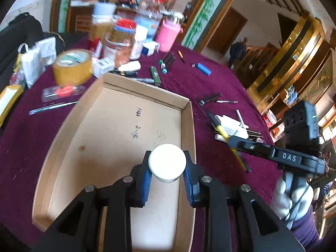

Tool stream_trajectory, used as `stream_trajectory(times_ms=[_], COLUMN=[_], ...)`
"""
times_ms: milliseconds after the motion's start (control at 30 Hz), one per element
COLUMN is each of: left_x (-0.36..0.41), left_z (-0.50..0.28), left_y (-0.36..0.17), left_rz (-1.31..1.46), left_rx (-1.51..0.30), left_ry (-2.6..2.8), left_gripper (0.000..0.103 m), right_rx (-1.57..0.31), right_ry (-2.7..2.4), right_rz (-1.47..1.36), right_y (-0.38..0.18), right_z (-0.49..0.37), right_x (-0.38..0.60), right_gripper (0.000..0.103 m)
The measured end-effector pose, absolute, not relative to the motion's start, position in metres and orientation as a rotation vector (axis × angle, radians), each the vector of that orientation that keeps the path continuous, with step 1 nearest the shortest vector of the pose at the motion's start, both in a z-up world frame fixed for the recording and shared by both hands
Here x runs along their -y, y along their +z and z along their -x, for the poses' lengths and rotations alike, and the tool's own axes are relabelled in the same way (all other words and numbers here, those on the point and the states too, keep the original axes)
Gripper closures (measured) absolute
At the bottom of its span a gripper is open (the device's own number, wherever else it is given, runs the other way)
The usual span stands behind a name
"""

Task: Organize rigid objects
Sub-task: 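Carry the glue bottle and highlighter into the cardboard tray and open both tools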

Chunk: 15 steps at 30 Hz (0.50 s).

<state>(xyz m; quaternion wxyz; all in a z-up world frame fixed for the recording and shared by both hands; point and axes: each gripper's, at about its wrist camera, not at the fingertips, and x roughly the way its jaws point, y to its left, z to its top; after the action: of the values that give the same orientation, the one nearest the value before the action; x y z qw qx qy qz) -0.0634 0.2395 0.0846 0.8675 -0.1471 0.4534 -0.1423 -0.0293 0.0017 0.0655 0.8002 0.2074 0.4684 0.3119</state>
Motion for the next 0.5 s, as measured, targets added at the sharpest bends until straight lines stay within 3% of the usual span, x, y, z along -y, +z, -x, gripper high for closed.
stream_trajectory(times_ms=[267,367,433,500], left_x=[-0.241,-0.244,-0.248,-0.254], left_z=[-0.013,-0.025,-0.032,-0.032], left_y=[0.044,0.033,0.028,0.023], left_rz=[0.418,0.459,0.496,0.560], left_rx=[-1.056,-1.062,-1.061,-1.050], left_ry=[-0.280,-0.282,-0.300,-0.321], left_gripper=[0.077,0.060,0.042,0.039], right_rx=[-1.058,-1.072,-1.060,-1.030], right_ry=[0.521,0.474,0.455,0.438], right_rz=[-0.387,-0.361,-0.330,-0.296], right_y=[0.047,0.041,0.041,0.045], right_z=[-0.011,-0.017,-0.019,-0.019], right_x=[-0.057,-0.062,-0.064,-0.065], right_gripper=[0.093,0.092,0.091,0.084])
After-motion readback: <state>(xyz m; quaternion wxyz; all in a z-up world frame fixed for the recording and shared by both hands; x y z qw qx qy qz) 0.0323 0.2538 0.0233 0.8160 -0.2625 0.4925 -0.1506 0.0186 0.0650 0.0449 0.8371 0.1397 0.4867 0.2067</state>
